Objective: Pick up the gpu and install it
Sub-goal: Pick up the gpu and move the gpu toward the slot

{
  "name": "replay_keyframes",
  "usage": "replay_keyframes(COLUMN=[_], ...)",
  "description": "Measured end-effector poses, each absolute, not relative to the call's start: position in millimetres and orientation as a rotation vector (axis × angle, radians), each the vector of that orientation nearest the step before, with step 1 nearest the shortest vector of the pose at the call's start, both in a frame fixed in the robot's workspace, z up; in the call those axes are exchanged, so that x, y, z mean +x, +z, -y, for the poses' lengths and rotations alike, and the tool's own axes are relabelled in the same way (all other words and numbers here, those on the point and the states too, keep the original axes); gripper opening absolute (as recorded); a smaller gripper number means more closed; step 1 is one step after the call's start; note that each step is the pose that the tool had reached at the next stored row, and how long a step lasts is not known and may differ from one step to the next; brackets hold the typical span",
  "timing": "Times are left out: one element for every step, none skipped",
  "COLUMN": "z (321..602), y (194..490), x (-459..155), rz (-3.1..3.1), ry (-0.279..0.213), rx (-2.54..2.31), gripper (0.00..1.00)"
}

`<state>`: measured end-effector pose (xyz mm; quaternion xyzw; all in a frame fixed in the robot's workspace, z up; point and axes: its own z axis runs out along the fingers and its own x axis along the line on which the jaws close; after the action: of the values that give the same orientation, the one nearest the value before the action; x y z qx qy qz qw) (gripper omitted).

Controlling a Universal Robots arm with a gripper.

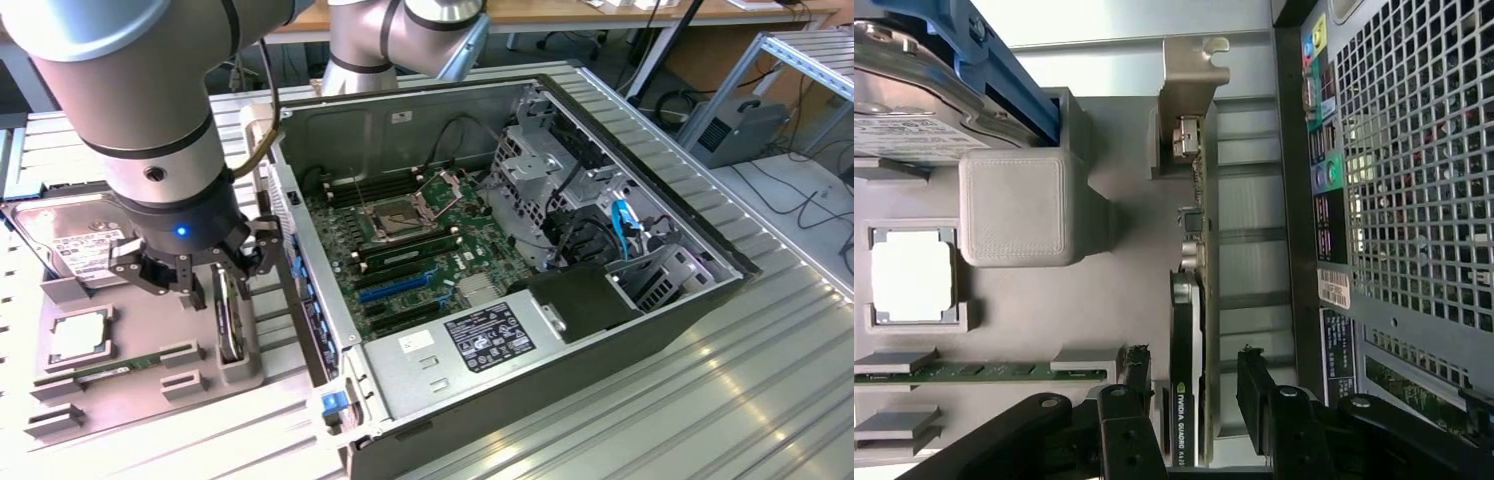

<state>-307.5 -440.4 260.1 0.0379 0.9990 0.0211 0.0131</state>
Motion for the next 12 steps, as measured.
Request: replay_keyframes(z=[439.7,439.0,438.1,437.3,436.5,435.7,434.8,434.1,433.4,432.5,431.7,430.9], y=[259.5,259.0,258.5,257.9,257.6,257.2,256.7,256.4,256.0,255.6,255.3,254.8], x=[-307.5,-307.5,-307.5,-307.5,-307.5,-307.5,-307.5,-307.5,-307.5,-307.5,-307.5,-307.5], rz=[-3.112,-3.112,-3.113,-3.112,-3.113,-3.113,-3.112,-3.112,-3.112,-3.112,-3.112,-3.112], ry=[0.066,0.065,0.065,0.066,0.065,0.065,0.066,0.066,0.066,0.066,0.066,0.066], rx=[0.118,0.118,0.118,0.118,0.118,0.118,0.118,0.118,0.118,0.118,0.118,0.118], gripper=[0.48,0.48,0.48,0.48,0.48,0.48,0.48,0.48,0.48,0.48,0.48,0.48])
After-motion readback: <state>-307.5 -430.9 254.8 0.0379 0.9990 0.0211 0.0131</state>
